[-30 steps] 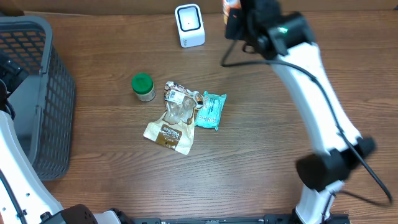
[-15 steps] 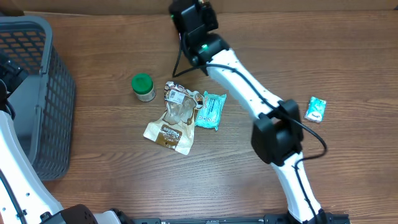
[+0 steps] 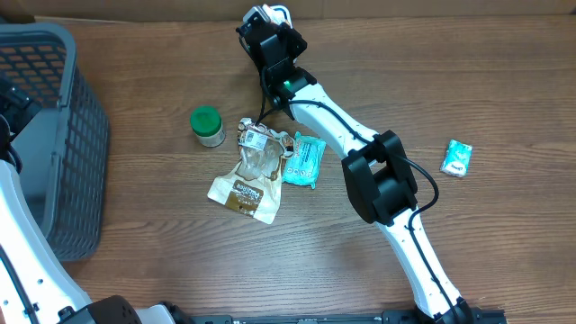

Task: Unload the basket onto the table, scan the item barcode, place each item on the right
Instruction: 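Carry the orange packet right and lower it beside the green packet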

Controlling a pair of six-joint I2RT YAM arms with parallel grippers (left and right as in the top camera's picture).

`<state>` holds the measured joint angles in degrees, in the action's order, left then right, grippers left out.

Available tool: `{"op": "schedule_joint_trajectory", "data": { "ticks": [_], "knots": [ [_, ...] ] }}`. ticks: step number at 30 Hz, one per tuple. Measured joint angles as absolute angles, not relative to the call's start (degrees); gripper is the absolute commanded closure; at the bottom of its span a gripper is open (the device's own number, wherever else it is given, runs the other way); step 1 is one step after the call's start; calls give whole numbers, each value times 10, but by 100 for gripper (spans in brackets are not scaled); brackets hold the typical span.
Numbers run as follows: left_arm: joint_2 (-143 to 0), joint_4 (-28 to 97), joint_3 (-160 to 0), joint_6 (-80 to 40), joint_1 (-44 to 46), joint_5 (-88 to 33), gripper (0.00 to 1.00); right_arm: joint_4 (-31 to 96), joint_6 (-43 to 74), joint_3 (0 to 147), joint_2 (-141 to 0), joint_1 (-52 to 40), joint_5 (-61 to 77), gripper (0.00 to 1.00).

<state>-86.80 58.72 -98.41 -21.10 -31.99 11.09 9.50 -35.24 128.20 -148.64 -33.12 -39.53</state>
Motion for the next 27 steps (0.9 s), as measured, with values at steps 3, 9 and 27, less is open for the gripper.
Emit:
{"op": "schedule_joint_trajectory", "data": {
  "ticks": [3,9,27],
  "knots": [
    [-868,587,-984,-211,-320,111,0,90,-362,1282,-1487,-331,-389,95],
    [-868,587,-984,-211,-320,111,0,88,-368,1282,-1487,-331,-390,96],
    [-868,588,-984,-211,-320,111,0,369,-168,1277,-1387,-338,-233,96]
  ]
}}
